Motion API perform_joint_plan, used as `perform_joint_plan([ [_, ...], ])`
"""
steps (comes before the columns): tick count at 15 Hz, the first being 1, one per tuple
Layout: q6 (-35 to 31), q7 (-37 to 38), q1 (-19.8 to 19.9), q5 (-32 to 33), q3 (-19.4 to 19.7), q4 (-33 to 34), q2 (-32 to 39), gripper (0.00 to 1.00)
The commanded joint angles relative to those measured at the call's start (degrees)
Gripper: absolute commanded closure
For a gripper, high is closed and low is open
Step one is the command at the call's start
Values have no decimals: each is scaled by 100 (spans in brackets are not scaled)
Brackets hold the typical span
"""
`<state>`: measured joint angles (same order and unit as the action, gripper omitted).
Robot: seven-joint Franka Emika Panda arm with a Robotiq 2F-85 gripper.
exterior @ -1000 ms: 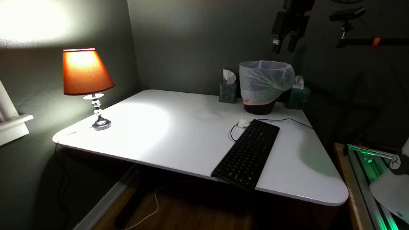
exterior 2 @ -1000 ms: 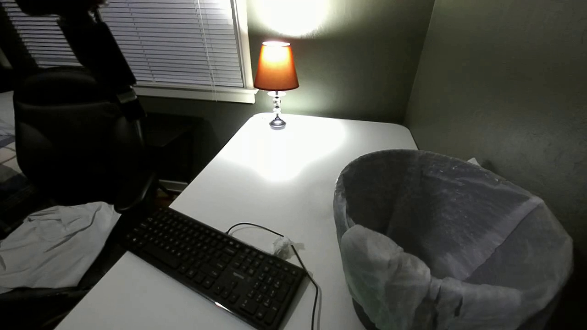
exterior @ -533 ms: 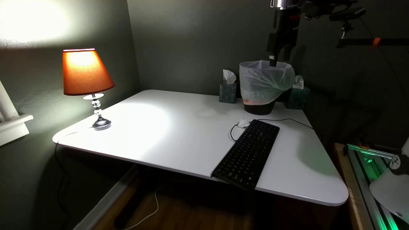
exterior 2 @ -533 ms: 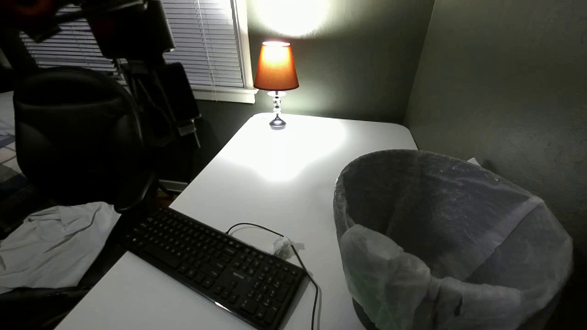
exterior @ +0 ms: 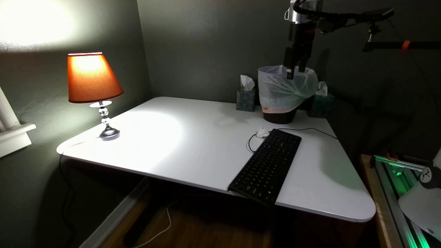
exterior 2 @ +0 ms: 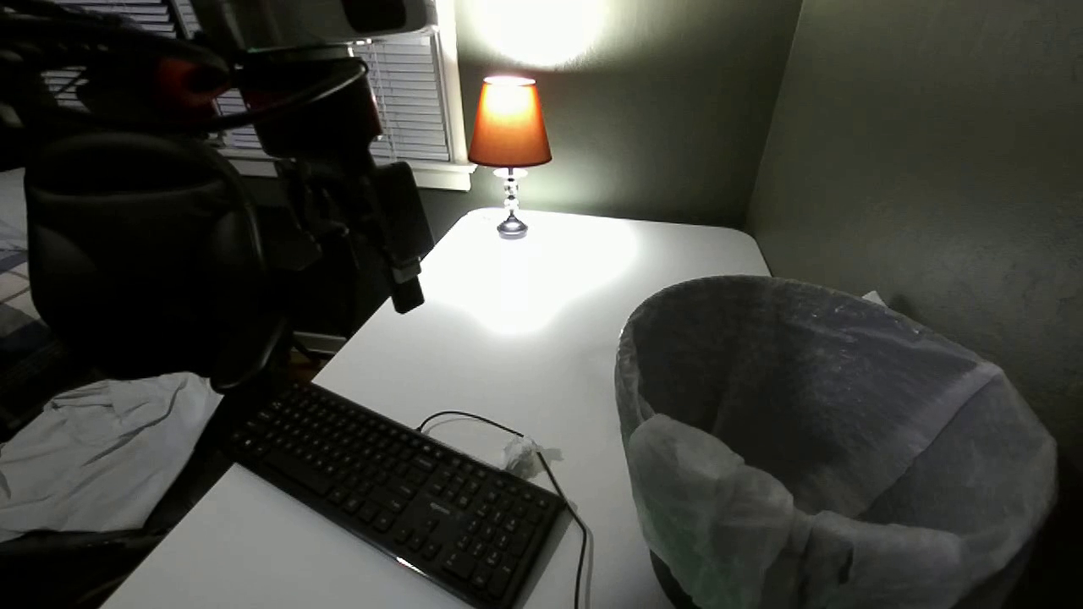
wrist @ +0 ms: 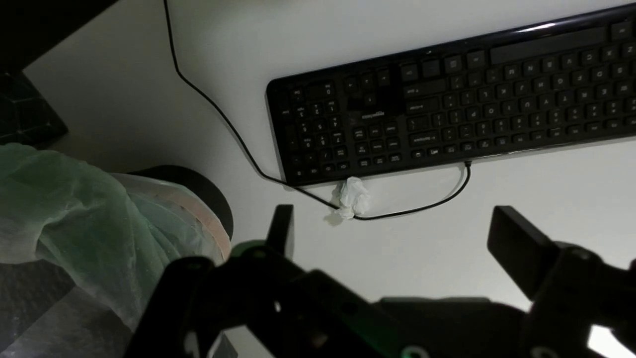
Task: Pick up the white tissue and put it in the black bin
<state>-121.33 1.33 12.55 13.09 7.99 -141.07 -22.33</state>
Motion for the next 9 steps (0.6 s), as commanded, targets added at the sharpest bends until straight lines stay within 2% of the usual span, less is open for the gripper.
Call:
perform_joint_plan([
  [1, 13, 1, -22, 7, 20, 16, 0, 0],
  [6, 88, -462, 4, 208, 123, 125, 503, 0],
  [9, -45, -1000, -7, 306, 280, 146, 823, 0],
])
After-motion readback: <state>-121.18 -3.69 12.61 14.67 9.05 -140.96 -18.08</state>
